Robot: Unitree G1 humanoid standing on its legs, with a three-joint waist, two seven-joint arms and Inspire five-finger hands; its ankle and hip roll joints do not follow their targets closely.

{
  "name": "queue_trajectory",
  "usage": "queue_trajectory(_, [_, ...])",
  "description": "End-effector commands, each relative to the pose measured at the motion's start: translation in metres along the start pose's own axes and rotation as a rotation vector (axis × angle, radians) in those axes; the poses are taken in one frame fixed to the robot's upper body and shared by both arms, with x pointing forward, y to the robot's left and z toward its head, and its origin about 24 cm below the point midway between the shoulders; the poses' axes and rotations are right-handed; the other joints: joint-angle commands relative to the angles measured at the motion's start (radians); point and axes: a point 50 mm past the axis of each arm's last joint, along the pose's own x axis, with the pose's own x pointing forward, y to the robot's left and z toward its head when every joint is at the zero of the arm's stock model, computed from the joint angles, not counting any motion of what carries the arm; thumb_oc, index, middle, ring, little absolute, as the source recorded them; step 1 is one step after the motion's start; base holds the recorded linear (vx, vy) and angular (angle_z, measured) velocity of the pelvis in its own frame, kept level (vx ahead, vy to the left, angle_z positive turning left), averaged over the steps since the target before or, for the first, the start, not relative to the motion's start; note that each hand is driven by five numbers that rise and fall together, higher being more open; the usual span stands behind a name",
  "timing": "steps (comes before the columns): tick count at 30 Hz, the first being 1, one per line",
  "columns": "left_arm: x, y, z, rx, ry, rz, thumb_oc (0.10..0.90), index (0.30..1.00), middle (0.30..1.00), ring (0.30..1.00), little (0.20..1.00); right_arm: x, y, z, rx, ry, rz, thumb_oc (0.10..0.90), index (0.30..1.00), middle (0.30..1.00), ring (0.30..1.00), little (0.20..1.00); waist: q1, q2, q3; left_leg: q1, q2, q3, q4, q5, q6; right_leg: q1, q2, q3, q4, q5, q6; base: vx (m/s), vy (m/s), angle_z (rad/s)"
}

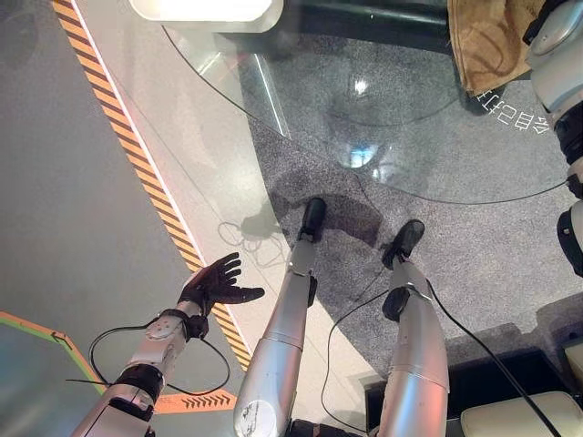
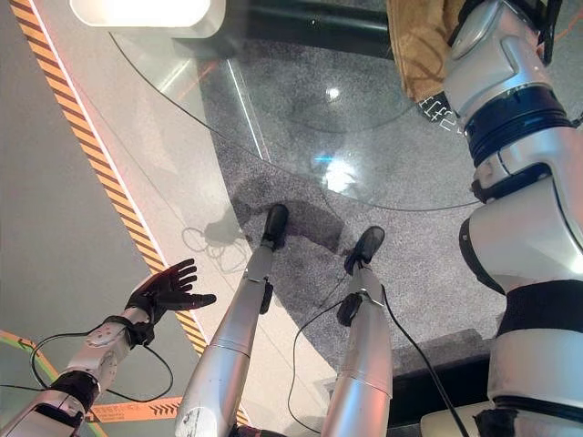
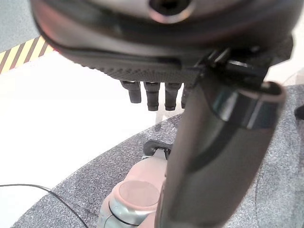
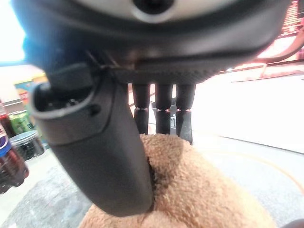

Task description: Wipe the table with a cloth and put it in the basket.

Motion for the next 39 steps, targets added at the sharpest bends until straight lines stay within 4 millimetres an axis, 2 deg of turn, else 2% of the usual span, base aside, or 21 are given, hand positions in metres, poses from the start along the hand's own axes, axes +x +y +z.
queue_trajectory(1, [-0.030, 0.022, -0.043, -0.028, 0.133, 0.066, 0.800, 0.900, 0.900, 0.900, 0.900, 0.031, -0.076, -0.014, -0.033, 0.013, -0.318, 0.100, 0.300, 0.300, 0.300, 0.200, -0.021, 0.045, -0.007, 0.027, -0.009, 0.069, 0.062, -0.079, 0.062, 0.079, 0.008, 0.020, -0.024, -0.029, 0.022, 0.00, 0.000, 0.00])
queue_trajectory(7, [-0.030, 0.021, -0.043, -0.025, 0.134, 0.053, 0.800, 0.900, 0.900, 0.900, 0.900, 0.031, -0.074, -0.007, -0.021, -0.023, -0.291, 0.100, 0.300, 0.300, 0.300, 0.200, -0.017, 0.050, -0.007, 0.024, -0.012, 0.068, 0.066, -0.077, 0.060, 0.077, 0.006, 0.019, -0.022, -0.031, 0.020, 0.00, 0.000, 0.00])
queue_trajectory(16, [-0.026, 0.012, -0.045, -0.018, 0.138, 0.045, 0.800, 0.900, 0.900, 0.900, 0.900, 0.016, -0.056, 0.039, 0.036, -0.190, -0.201, 0.100, 0.300, 0.300, 0.300, 0.200, -0.004, 0.048, -0.007, 0.026, -0.009, 0.066, 0.062, -0.075, 0.057, 0.082, 0.003, 0.010, -0.020, -0.038, 0.018, 0.00, 0.000, 0.00])
queue_trajectory(24, [-0.023, 0.007, -0.045, -0.013, 0.138, 0.034, 0.800, 0.900, 0.900, 0.900, 0.900, -0.014, -0.036, 0.095, 0.026, -0.437, -0.078, 0.100, 0.300, 0.300, 0.300, 0.200, 0.011, 0.048, -0.007, 0.023, -0.012, 0.064, 0.063, -0.071, 0.056, 0.084, 0.001, 0.000, -0.015, -0.045, 0.016, 0.00, 0.000, 0.00])
queue_trajectory(31, [-0.023, 0.001, -0.049, -0.011, 0.140, 0.026, 0.800, 0.900, 0.900, 0.900, 0.900, -0.034, -0.020, 0.115, 0.008, -0.532, 0.000, 0.100, 0.300, 0.300, 0.300, 0.200, 0.020, 0.051, -0.007, 0.017, -0.012, 0.062, 0.065, -0.070, 0.057, 0.080, 0.001, -0.001, -0.010, -0.050, 0.014, 0.00, 0.000, 0.00])
queue_trajectory(39, [-0.022, -0.002, -0.049, -0.001, 0.135, 0.026, 0.800, 0.900, 0.900, 0.900, 0.900, -0.056, -0.012, 0.138, 0.008, -0.668, 0.059, 0.100, 0.300, 0.300, 0.300, 0.200, 0.029, 0.049, -0.007, 0.006, -0.017, 0.056, 0.068, -0.067, 0.059, 0.076, 0.003, -0.005, -0.011, -0.048, 0.016, 0.00, 0.000, 0.00])
